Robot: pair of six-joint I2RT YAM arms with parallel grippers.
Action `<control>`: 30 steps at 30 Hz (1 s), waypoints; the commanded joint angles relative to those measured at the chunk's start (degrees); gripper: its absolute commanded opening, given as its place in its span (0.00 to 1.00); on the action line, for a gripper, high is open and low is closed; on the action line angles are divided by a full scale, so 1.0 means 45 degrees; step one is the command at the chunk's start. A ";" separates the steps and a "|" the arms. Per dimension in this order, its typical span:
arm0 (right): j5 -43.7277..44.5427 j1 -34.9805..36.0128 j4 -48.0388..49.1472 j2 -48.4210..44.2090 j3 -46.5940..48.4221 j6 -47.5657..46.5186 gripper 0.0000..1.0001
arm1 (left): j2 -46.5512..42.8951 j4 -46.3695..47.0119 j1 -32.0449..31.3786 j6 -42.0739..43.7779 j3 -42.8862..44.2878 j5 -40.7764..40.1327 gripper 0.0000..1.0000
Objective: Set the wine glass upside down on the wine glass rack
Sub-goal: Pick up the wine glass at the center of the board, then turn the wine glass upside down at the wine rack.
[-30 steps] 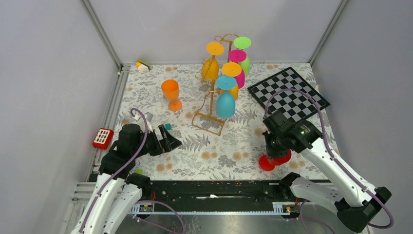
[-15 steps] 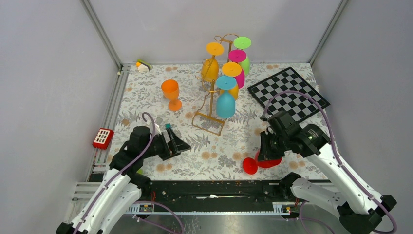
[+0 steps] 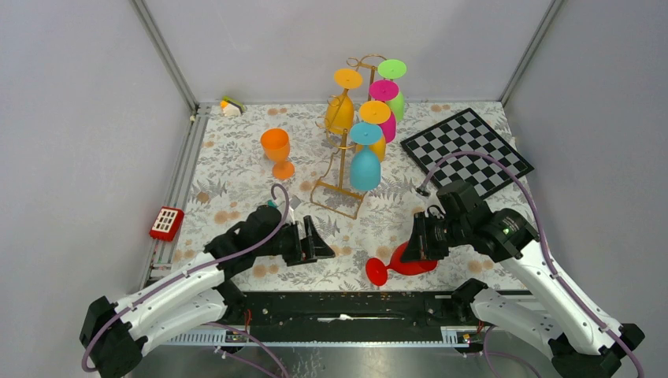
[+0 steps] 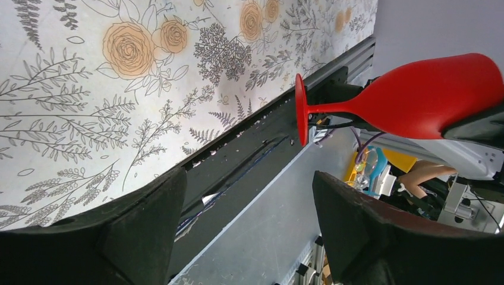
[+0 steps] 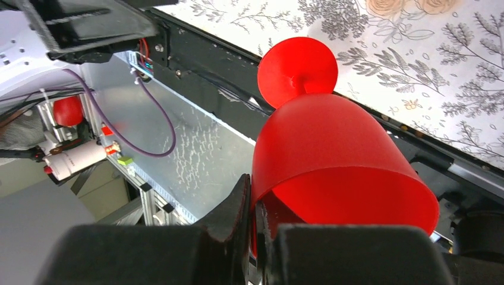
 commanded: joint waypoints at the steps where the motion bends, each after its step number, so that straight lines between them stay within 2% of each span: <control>1: -0.0800 0.0077 0.0846 -0.0342 -0.0221 0.0500 0.00 | 0.0602 0.1138 -0.0717 -0.0226 0.0857 -0.0849 0.81; 10: -0.1422 0.0069 0.1356 -0.0465 -0.0414 0.0863 0.00 | 0.1779 0.1248 -0.2112 -0.0488 0.1361 -0.1807 0.77; 18: -0.1720 0.0066 0.1766 -0.0640 -0.0467 0.1267 0.00 | 0.2973 0.2034 -0.2886 -0.0778 0.1688 -0.1803 0.69; 25: -0.2129 0.0071 0.2232 -0.0640 -0.0760 0.1530 0.00 | 0.3328 0.2516 -0.3443 -0.0842 0.1981 -0.1803 0.66; 30: -0.2082 0.0085 0.2327 -0.0674 -0.0716 0.1572 0.00 | 0.3826 0.2851 -0.3835 -0.1114 0.2058 -0.1847 0.60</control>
